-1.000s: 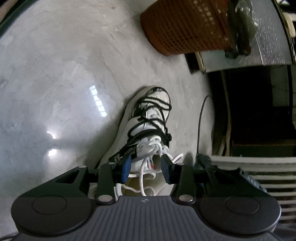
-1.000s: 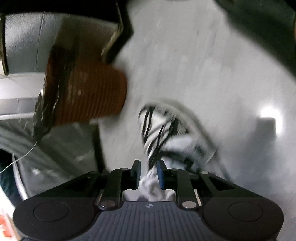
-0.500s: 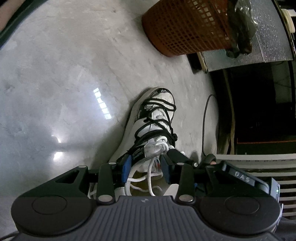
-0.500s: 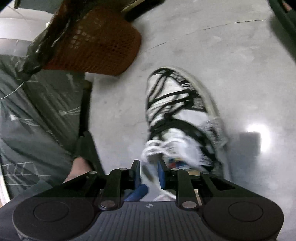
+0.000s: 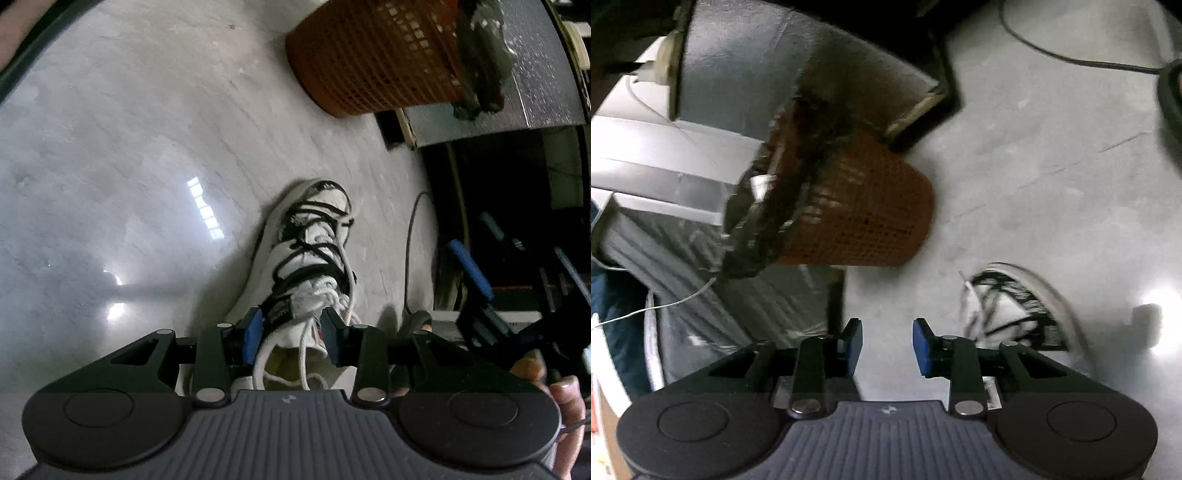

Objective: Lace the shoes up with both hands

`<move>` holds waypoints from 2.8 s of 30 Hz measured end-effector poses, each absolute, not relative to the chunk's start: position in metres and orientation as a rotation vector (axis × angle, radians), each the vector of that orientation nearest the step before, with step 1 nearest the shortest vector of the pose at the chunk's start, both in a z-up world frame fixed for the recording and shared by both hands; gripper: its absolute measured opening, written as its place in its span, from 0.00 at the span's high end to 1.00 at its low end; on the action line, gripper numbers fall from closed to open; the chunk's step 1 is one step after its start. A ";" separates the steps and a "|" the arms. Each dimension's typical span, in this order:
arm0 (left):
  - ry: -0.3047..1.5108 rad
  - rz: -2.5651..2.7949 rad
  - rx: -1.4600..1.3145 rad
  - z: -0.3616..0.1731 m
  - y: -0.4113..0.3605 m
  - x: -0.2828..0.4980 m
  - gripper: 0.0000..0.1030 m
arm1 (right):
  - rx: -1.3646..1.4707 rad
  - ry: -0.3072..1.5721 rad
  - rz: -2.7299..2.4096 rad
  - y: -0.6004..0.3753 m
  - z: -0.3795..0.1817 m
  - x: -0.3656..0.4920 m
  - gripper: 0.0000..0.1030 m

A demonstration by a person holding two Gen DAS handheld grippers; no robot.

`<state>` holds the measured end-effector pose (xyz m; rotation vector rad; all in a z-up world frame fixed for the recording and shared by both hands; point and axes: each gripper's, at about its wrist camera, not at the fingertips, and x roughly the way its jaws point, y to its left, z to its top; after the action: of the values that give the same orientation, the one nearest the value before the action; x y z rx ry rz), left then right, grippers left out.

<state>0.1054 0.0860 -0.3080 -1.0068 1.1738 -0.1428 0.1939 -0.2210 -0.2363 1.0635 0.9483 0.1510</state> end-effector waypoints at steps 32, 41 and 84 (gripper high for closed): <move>0.986 -0.198 -1.279 -0.299 0.061 0.141 0.70 | 1.177 1.016 -0.039 -0.266 -0.270 0.137 0.65; 0.905 -0.151 -1.301 -0.270 0.079 0.182 0.60 | 1.130 1.076 -0.002 -0.257 -0.275 0.135 0.65; 1.000 -0.344 -0.144 -0.238 0.000 0.168 0.96 | 1.055 1.070 -0.074 -0.268 -0.282 0.126 0.65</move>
<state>0.1680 -0.0001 -0.2375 -0.1444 1.0004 -0.3439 0.1258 -0.2683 -0.2816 1.0555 1.0699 -0.0743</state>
